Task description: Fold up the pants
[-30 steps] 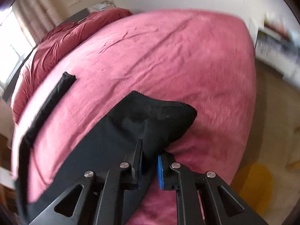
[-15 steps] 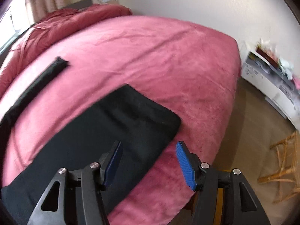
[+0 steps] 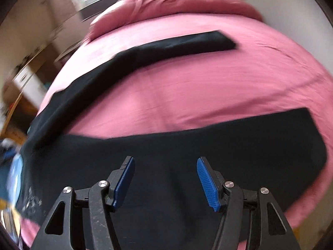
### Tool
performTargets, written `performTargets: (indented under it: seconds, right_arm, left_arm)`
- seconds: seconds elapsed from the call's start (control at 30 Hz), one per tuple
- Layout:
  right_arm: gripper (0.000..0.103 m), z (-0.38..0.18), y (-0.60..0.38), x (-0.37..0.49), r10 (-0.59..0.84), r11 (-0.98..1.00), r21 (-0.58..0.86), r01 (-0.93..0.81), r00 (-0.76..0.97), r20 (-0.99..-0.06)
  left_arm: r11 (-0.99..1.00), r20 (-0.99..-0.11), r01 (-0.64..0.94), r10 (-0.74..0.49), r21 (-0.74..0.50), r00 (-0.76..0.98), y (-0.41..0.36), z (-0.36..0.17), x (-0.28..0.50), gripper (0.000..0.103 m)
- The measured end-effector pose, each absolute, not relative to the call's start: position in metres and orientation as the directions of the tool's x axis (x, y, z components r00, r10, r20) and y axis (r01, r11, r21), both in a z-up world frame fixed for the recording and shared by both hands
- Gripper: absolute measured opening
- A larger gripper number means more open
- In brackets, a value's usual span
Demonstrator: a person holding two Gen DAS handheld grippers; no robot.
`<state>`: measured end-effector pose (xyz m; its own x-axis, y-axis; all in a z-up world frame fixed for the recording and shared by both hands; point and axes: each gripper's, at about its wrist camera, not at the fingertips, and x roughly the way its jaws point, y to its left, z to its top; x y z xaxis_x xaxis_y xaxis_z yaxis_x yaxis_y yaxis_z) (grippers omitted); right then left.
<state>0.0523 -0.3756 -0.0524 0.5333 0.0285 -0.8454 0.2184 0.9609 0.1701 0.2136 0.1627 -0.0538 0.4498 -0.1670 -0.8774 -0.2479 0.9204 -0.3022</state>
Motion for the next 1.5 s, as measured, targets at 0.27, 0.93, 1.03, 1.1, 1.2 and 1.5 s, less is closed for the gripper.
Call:
performTargets:
  seconds: [0.27,0.93,1.03,1.1,1.2,1.5]
  right_arm:
    - [0.063,-0.076,-0.32,0.081,0.095,0.977,0.177,0.119,0.499,-0.861]
    - [0.064,-0.057,-0.24,0.164,0.142,0.989,0.135,-0.054,0.556,-0.819]
    - [0.064,-0.05,-0.233,0.17,0.148,0.989,0.133,-0.068,0.571,-0.808]
    - [0.064,-0.045,-0.23,0.176,0.153,0.988,0.135,-0.075,0.578,-0.801]
    - [0.064,-0.038,-0.226,0.186,0.162,0.987,0.136,-0.09,0.59,-0.791]
    - [0.064,-0.03,-0.225,0.25,0.256,0.963,0.259,-0.075,0.555,-0.791]
  left_arm:
    - [0.935,-0.895,-0.282,-0.076,-0.217,0.439,0.177,-0.073,0.28,0.041]
    - [0.961,-0.892,-0.245,-0.002,-0.126,0.451,0.164,-0.101,0.341,0.012]
    - [0.968,-0.844,-0.189,-0.037,-0.162,0.536,0.156,-0.08,0.322,0.011]
    - [0.972,-0.811,-0.117,-0.102,-0.205,0.575,0.149,-0.067,0.309,0.011]
    - [0.971,-0.755,-0.008,-0.179,-0.237,0.631,0.139,-0.045,0.283,0.01]
    - [0.903,-0.627,0.317,-0.429,-0.289,0.651,0.106,-0.003,0.173,0.008]
